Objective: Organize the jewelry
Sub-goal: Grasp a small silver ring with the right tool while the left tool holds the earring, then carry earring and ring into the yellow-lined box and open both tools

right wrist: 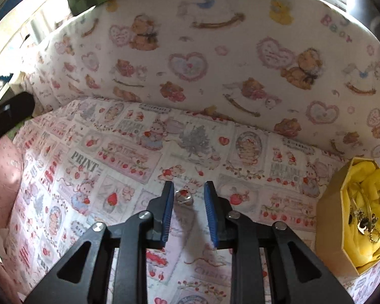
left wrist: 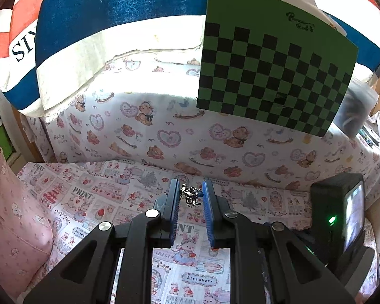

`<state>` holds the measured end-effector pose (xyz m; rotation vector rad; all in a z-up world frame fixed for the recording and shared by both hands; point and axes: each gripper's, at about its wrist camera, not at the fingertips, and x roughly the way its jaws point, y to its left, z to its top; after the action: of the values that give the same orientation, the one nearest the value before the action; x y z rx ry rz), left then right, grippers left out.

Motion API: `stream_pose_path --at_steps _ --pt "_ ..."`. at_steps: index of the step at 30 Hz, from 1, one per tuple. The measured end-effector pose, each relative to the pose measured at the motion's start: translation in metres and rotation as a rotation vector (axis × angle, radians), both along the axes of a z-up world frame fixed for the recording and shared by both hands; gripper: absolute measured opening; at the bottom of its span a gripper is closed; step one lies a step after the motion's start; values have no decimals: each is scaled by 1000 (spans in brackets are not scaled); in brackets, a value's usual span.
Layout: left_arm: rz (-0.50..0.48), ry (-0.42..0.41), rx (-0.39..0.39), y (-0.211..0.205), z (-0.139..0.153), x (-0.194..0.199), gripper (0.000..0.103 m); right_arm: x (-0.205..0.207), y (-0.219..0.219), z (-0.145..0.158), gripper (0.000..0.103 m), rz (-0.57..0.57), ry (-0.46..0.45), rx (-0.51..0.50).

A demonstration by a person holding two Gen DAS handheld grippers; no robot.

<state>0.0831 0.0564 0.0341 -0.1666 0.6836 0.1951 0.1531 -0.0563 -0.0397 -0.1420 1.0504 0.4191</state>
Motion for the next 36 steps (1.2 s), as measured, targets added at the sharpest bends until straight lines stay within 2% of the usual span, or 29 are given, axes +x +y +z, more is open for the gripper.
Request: stream_pose_path --at_steps 3,5,9,18,24,29,33,36 --pt "12 -7 18 1 0 0 17 -8 8 -2 12 8 -39 -66" --pt "22 -5 27 1 -1 1 17 -12 6 -1 12 -33 -71 -104" --pt "20 -5 13 2 -2 1 17 -19 -13 4 12 -68 -77 -69" --pt "-32 -34 35 -17 0 -1 17 -54 -59 23 12 -64 -168 -53" --pt "-63 -51 96 -40 0 -3 17 -72 -91 41 12 -50 -242 48" --pt "-148 -79 80 -64 3 -11 17 -86 -127 66 12 -118 -434 123" --pt "-186 -105 106 -82 7 -19 17 -77 -167 81 12 -162 -450 216" --pt "-209 -114 94 -93 10 -24 17 -73 -186 86 12 -185 -445 260"
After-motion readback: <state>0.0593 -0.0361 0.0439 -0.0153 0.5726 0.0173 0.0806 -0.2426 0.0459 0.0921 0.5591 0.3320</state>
